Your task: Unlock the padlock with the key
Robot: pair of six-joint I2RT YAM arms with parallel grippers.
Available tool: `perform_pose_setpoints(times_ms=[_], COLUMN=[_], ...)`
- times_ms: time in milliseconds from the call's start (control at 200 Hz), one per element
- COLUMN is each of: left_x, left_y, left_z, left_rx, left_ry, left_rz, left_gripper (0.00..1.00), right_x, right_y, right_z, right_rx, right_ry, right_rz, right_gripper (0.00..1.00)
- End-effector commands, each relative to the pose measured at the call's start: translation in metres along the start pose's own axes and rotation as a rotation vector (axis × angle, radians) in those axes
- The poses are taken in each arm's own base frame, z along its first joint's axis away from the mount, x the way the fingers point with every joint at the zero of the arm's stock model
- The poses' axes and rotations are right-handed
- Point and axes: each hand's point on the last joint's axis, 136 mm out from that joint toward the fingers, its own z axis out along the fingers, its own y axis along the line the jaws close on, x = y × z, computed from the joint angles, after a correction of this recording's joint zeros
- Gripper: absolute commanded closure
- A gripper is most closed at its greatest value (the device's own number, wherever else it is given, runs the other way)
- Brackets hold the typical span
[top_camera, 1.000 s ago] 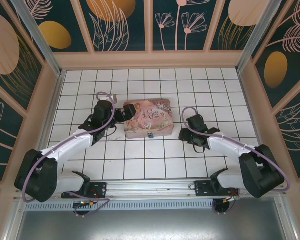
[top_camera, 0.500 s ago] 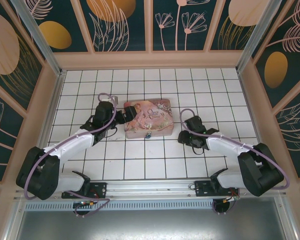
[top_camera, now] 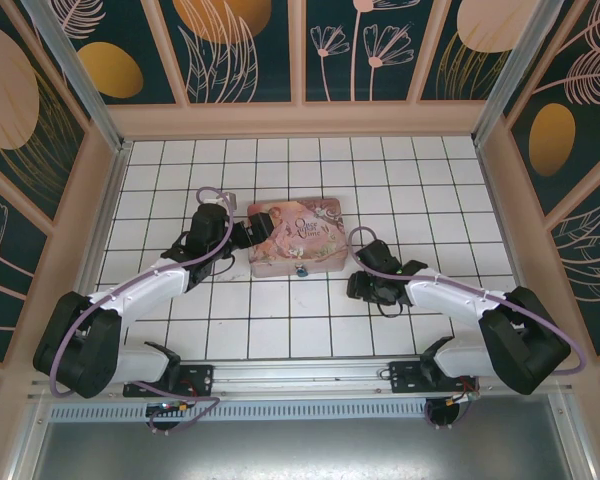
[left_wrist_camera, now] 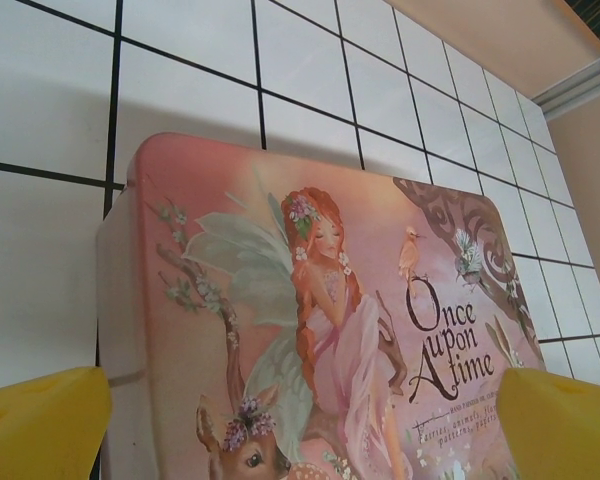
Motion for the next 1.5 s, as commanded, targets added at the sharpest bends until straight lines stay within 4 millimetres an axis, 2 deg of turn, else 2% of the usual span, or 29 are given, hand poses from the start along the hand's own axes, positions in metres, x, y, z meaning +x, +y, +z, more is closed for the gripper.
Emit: perform_pose_setpoints(times_ms=[0, 340, 460, 636, 941, 1011, 1066, 1261, 1496], left_x=[-0.001, -0.001, 0.000, -0.001, -0.001, 0.000, 0.000, 0.002, 0.001], left_y=[-0.002, -0.001, -0.001, -0.001, -0.004, -0.004, -0.003, -0.003, -0.007], left_z=[0.001, 0.000, 0.000, 0.000, 0.000, 0.000, -0.001, -0.001, -0.002], left_rx=[0.021, 0.018, 0.021, 0.018, 0.027, 0.027, 0.026, 0.023, 0.039], left_ry=[-0.007, -0.007, -0.004, -0.007, -0.003, 0.002, 0.003, 0.013, 0.016], left_rz=[-0.004, -0.006, -0.007, -0.010, -0.015, -0.015, -0.016, -0.017, -0.025], left_gripper=[0.02, 0.01, 0.01, 0.02, 0.01, 0.01, 0.02, 0.01, 0.01], right_x=[0.004, 0.011, 0.012, 0.020, 0.037, 0.038, 0.038, 0.022, -0.015], right_y=[-0.015, -0.020, -0.019, -0.017, -0.013, -0.011, -0.010, 0.005, 0.044], right_z=[-0.004, 0.008, 0.011, 0.016, 0.027, 0.029, 0.029, 0.017, -0.025], right_rx=[0.094, 0.164, 0.183, 0.195, 0.156, 0.138, 0.130, 0.081, -0.080], right_ry=[0.019, 0.045, 0.055, 0.075, 0.100, 0.101, 0.098, 0.039, -0.101], right_rz=[-0.007, -0.080, -0.098, -0.118, -0.086, -0.079, -0.076, -0.067, -0.016], right_gripper=[0.44, 0.45, 0.49, 0.60, 0.89, 1.00, 1.00, 1.00, 1.00])
